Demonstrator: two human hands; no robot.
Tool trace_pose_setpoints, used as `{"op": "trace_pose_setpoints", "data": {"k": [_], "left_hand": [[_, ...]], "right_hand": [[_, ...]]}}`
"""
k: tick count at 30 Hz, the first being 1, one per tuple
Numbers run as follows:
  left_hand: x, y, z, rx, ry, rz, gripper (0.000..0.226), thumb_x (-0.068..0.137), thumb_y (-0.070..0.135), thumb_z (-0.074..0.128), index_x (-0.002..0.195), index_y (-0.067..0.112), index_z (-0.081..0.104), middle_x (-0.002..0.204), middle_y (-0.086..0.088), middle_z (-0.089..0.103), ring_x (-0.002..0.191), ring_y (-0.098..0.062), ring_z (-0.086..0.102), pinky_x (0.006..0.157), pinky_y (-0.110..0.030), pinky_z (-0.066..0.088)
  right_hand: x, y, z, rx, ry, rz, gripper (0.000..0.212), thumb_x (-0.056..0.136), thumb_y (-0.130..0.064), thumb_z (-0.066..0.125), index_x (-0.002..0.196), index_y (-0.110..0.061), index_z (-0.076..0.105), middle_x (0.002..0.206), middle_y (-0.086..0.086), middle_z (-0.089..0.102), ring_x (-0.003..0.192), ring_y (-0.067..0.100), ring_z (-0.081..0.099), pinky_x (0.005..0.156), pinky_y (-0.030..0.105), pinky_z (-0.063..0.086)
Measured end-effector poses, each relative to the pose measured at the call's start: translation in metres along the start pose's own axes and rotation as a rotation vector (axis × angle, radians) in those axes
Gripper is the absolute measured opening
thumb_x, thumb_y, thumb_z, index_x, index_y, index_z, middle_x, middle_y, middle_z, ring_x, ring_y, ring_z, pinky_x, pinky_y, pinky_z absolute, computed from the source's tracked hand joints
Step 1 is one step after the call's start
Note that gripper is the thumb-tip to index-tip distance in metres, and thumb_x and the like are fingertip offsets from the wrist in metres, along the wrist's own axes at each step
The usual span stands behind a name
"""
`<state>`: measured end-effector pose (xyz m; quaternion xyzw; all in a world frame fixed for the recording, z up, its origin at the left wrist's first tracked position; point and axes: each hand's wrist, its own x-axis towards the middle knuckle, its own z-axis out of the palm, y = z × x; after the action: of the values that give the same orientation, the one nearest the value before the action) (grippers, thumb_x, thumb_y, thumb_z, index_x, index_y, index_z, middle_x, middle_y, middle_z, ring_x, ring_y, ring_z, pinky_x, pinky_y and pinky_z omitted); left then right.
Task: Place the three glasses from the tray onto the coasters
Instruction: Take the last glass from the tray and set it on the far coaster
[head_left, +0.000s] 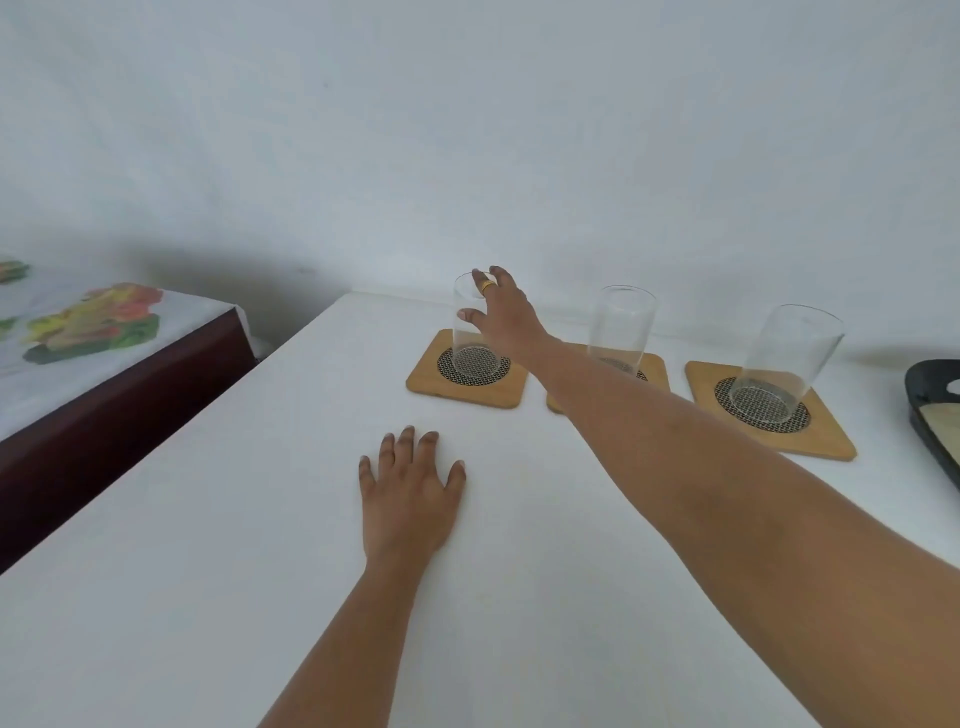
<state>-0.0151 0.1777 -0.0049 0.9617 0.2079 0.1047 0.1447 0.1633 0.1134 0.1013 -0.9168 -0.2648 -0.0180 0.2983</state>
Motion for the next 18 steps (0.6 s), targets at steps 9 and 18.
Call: {"op": "trace_pose_setpoints", "data": {"k": [9,18], "left_hand": [[-0.0009,0.0002,-0.0020,0.002,-0.008,0.000,0.055,0.094,0.049,0.029,0.143,0.024,0.026,0.156,0.000,0.021,0.145,-0.020,0.011,0.118,-0.045,0.008],[-0.0013,0.0017,-0.0032,-0.003,-0.007,-0.002,0.055,0.094,0.049,0.029,0.143,0.024,0.027,0.155,0.000,0.022,0.145,-0.020,0.012,0.118,-0.046,0.009]], "right_hand": [[0.0083,-0.0035,0.0027,-0.029,-0.005,-0.001,0.061,0.095,-0.032,0.050,0.147,-0.012,0.025,0.157,0.011,0.015,0.141,0.033,0.024,0.113,0.041,0.025],[0.0081,-0.0044,0.0086,-0.047,0.045,-0.017,0.062,0.095,-0.034,0.050,0.147,-0.012,0.025,0.156,0.011,0.017,0.138,0.034,0.028,0.110,0.040,0.030]]}}
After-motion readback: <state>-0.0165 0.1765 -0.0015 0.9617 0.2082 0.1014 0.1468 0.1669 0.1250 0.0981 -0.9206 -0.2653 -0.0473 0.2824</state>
